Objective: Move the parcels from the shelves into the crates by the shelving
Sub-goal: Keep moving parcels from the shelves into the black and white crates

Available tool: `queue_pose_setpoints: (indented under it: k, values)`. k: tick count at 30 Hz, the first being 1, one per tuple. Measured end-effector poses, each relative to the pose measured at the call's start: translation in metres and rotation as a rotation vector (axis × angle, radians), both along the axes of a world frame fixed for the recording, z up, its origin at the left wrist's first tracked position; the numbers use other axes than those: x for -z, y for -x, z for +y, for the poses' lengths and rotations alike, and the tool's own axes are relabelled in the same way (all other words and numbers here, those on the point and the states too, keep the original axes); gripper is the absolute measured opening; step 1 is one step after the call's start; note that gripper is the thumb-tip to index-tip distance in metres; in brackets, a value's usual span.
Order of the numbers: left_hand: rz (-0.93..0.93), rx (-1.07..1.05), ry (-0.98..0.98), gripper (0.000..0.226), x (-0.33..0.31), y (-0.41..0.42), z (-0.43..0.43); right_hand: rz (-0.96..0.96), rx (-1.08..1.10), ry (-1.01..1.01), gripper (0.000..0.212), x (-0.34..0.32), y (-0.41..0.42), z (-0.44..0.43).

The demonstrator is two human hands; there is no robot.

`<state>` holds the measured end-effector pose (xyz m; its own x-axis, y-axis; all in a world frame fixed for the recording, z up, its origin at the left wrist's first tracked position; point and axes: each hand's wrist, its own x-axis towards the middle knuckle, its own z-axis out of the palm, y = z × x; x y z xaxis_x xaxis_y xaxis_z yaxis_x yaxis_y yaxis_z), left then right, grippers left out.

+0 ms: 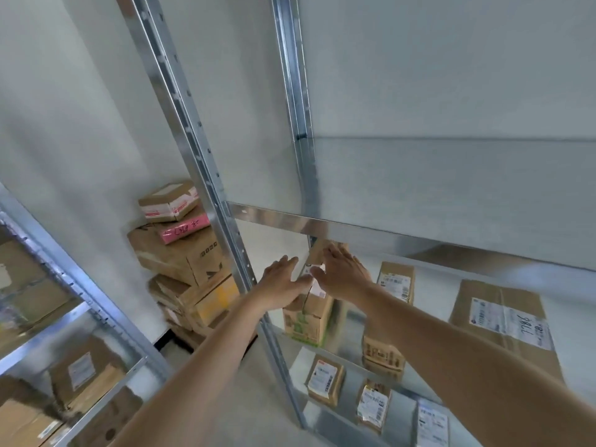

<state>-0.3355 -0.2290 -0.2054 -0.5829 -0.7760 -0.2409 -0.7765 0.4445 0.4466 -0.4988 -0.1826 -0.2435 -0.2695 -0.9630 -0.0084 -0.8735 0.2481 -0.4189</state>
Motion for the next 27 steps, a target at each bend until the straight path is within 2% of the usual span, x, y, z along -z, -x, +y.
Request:
queue_pose_setpoints:
  k: [7, 11, 12, 14, 15, 18, 19, 21, 22, 23, 25, 27]
  values:
    - [0.272, -0.105, -0.288, 0.072, 0.015, 0.017, -0.026, -0.229, 0.115, 0.078, 0.047, 0.018, 0.012, -0.015]
    - [0.373, -0.147, -0.422, 0.069, 0.034, 0.022, -0.042, -0.467, 0.240, 0.129, 0.057, 0.031, 0.010, -0.021]
    - [0.398, -0.158, -0.448, 0.069, 0.039, 0.023, -0.046, -0.551, 0.279, 0.129, 0.067, 0.036, 0.009, -0.023]
    - [0.447, -0.169, -0.490, 0.068, 0.047, 0.025, -0.054, -0.705, 0.364, 0.176, 0.099, 0.046, 0.003, -0.026]
    - [0.470, -0.167, -0.504, 0.067, 0.051, 0.026, -0.057, -0.787, 0.395, 0.201, 0.103, 0.048, 0.000, -0.026]
    - [0.523, -0.175, -0.554, 0.064, 0.063, 0.027, -0.064, -0.971, 0.467, 0.243, 0.065, 0.055, -0.014, -0.026]
    - [0.537, -0.180, -0.578, 0.064, 0.069, 0.027, -0.067, -0.993, 0.480, 0.251, 0.066, 0.063, -0.017, -0.028]
    - [0.557, -0.164, -0.632, 0.066, 0.080, 0.026, -0.074, -1.046, 0.522, 0.244, 0.092, 0.092, -0.016, -0.039]
    - [0.561, -0.154, -0.661, 0.068, 0.084, 0.025, -0.077, -1.103, 0.539, 0.252, 0.103, 0.129, -0.004, -0.049]
    - [0.564, -0.157, -0.696, 0.069, 0.089, 0.024, -0.079, -1.157, 0.550, 0.257, 0.108, 0.155, 0.003, -0.055]
    - [0.545, -0.167, -0.773, 0.067, 0.096, 0.021, -0.083, -1.251, 0.643, 0.246, 0.109, 0.145, -0.010, -0.054]
    - [0.521, -0.173, -0.848, 0.067, 0.101, 0.019, -0.086, -1.300, 0.706, 0.249, 0.098, 0.117, -0.030, -0.048]
